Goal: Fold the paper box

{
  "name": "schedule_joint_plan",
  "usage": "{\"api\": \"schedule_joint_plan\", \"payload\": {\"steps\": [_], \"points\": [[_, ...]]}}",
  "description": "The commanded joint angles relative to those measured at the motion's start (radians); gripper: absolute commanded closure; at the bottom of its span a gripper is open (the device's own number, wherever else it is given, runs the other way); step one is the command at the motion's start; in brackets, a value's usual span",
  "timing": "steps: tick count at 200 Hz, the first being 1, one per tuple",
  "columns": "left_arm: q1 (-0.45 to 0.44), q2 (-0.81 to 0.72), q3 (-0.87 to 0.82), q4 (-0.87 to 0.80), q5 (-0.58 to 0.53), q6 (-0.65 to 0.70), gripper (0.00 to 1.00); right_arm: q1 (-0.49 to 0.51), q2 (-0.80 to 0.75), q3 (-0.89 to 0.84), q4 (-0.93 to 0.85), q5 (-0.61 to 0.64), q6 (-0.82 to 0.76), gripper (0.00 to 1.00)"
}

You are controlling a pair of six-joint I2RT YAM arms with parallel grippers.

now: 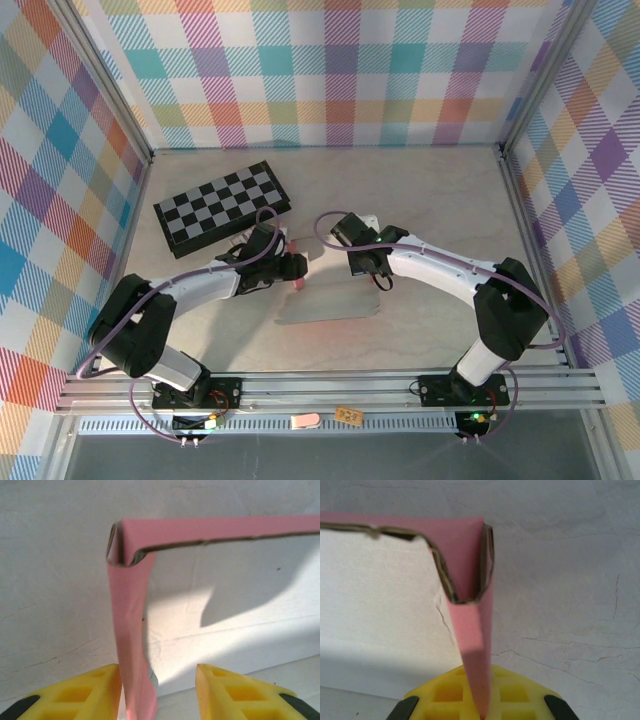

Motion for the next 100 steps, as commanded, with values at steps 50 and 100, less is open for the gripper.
{"api": "schedule_joint_plan", "payload": {"steps": [50, 100], "points": [[0.063, 0.035, 0.005, 0.015, 0.097, 0.016, 0.61, -0.007, 0.026, 0.038, -0.037, -0.022, 0.021, 1.00], [0.063, 0.067, -0.003, 0.010, 0.082, 0.023, 0.65, -0.011, 0.040, 0.057, -0.044, -0.026, 0.020, 1.00]]}}
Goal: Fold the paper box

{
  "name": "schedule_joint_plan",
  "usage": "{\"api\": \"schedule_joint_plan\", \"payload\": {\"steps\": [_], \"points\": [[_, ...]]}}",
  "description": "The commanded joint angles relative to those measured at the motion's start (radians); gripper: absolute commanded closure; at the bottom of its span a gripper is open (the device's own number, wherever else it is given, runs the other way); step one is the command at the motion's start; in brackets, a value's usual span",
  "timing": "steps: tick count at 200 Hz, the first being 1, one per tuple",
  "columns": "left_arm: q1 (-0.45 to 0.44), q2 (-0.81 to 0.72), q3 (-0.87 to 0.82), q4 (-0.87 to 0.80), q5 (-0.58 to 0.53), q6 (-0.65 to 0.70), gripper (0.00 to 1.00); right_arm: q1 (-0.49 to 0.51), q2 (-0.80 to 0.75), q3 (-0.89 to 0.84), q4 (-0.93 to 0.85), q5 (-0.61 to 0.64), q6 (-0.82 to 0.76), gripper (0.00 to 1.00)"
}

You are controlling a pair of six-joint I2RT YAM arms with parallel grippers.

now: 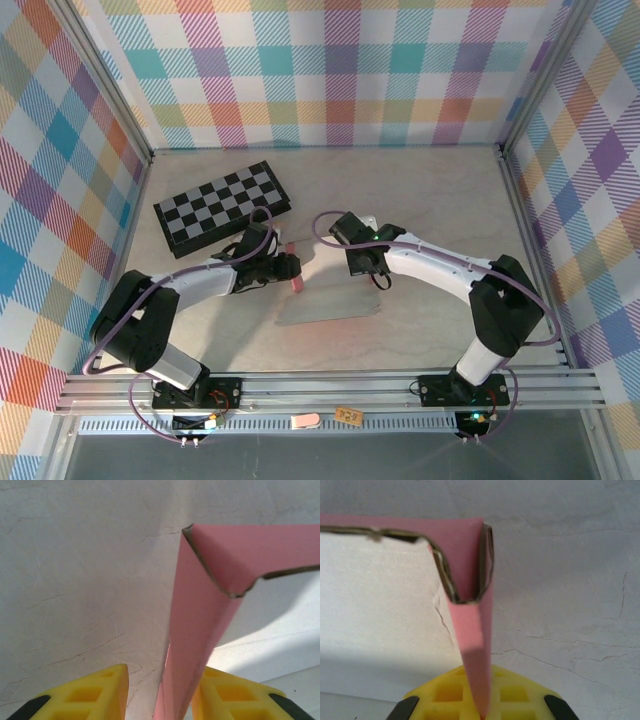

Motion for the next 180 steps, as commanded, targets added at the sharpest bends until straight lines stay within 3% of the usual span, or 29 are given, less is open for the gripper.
{"api": "schedule_joint_plan", "payload": {"steps": [1, 41, 116, 147, 180], "points": [[0.003, 0.019, 0.012, 0.002, 0.008, 0.020, 0.65, -0.008, 0.013, 0.035, -0.027, -0.013, 0.016, 1.00], [-0.011, 0.059, 0.036, -0.016, -0.034, 0.033, 0.79, -0.008, 0.018, 0.037, -0.022, -0.015, 0.016, 1.00], [-0.079, 0.106, 0.031, -0.040, -0.152, 0.038, 0.90, -0.008, 0.011, 0.039, -0.024, -0.001, 0.020, 1.00], [-0.132, 0.111, 0.040, -0.138, -0.300, 0.026, 1.00, -0.009, 0.003, 0.039, -0.023, 0.019, 0.021, 1.00], [-0.184, 0.154, 0.101, -0.335, -0.478, -0.032, 1.00, -0.007, 0.009, 0.053, -0.040, 0.043, 0.034, 1.00]]}}
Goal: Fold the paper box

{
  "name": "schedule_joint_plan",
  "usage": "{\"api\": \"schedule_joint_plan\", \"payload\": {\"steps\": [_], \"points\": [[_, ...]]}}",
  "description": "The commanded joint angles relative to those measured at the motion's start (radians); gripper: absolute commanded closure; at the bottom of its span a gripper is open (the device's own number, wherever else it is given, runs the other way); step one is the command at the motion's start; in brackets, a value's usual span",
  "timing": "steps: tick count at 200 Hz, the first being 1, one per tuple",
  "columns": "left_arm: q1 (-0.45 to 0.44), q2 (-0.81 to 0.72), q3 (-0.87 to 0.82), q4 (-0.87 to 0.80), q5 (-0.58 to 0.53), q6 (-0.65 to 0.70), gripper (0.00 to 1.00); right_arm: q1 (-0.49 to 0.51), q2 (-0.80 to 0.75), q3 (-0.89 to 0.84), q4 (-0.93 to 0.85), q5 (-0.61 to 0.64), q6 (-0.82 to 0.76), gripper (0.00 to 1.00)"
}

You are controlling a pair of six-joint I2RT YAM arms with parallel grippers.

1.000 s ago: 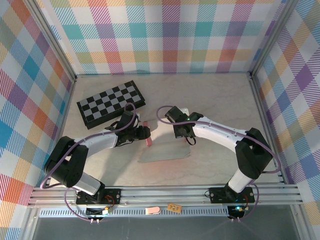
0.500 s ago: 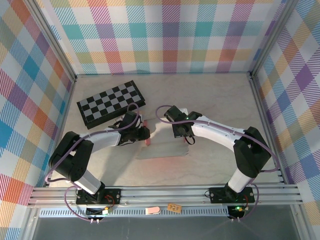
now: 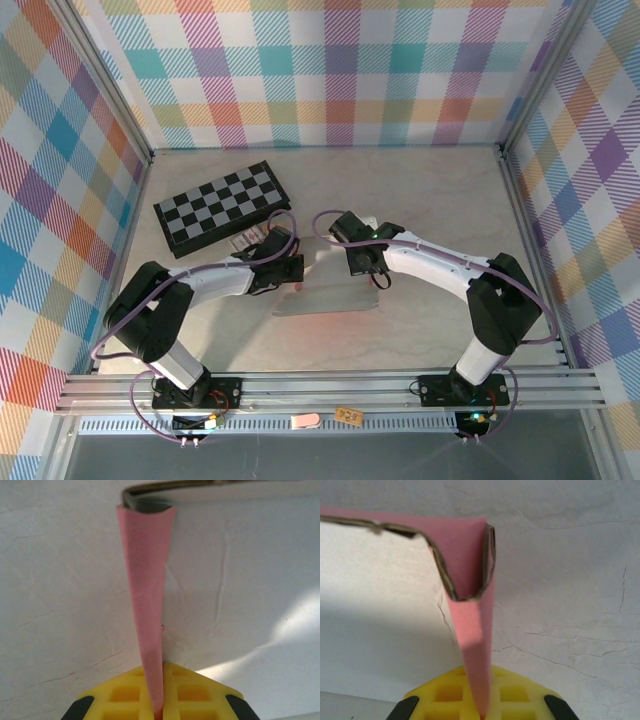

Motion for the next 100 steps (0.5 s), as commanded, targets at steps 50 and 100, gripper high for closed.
{"api": "schedule_joint_plan", "payload": {"steps": [50, 100], "points": [[-0.062, 0.140, 0.061, -0.408, -0.314, -0.123, 1.00, 0.000, 0.002, 0.054, -0.026, 0.064, 0.030, 1.00], [-0.062, 0.156, 0.075, -0.421, -0.306, -0.131, 0.87, 0.000, 0.002, 0.050, -0.026, 0.060, 0.030, 1.00]]}}
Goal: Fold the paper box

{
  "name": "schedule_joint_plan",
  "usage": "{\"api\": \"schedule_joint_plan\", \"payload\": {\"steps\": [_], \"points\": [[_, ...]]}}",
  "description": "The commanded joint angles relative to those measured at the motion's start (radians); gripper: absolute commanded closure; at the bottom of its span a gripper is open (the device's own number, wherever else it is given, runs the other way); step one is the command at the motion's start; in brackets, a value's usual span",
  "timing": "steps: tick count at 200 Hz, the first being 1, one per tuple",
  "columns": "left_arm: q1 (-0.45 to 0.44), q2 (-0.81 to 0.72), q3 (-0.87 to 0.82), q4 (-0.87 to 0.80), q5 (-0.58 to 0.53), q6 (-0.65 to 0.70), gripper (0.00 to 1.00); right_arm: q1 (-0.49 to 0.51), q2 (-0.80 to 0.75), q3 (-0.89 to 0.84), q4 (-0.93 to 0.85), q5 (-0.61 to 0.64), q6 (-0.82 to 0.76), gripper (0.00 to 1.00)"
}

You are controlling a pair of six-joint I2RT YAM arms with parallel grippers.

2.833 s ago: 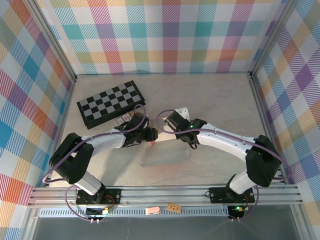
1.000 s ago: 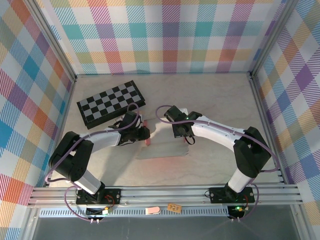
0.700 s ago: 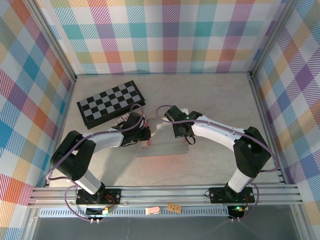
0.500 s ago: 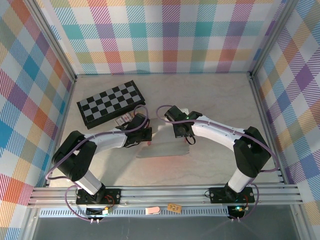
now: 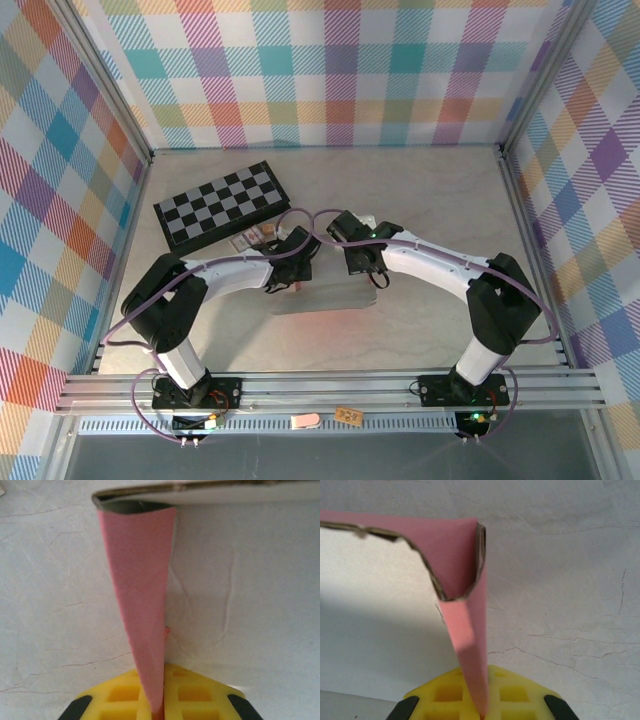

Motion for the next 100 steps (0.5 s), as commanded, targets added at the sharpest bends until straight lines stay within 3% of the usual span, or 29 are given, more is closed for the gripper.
{"api": "schedule_joint_plan", "payload": {"steps": [1, 47, 100], "points": [[0.015, 0.065, -0.072, -0.205, -0.082, -0.001, 0.87, -0.001, -0.002, 0.030, -0.017, 0.050, 0.023, 1.00], [0.015, 0.070, -0.063, -0.212, -0.084, 0.017, 0.86, -0.001, -0.003, 0.030, -0.017, 0.051, 0.019, 1.00], [0.016, 0.106, -0.066, -0.251, -0.112, 0.000, 0.98, -0.001, -0.011, 0.027, -0.016, 0.054, 0.018, 1.00]]}}
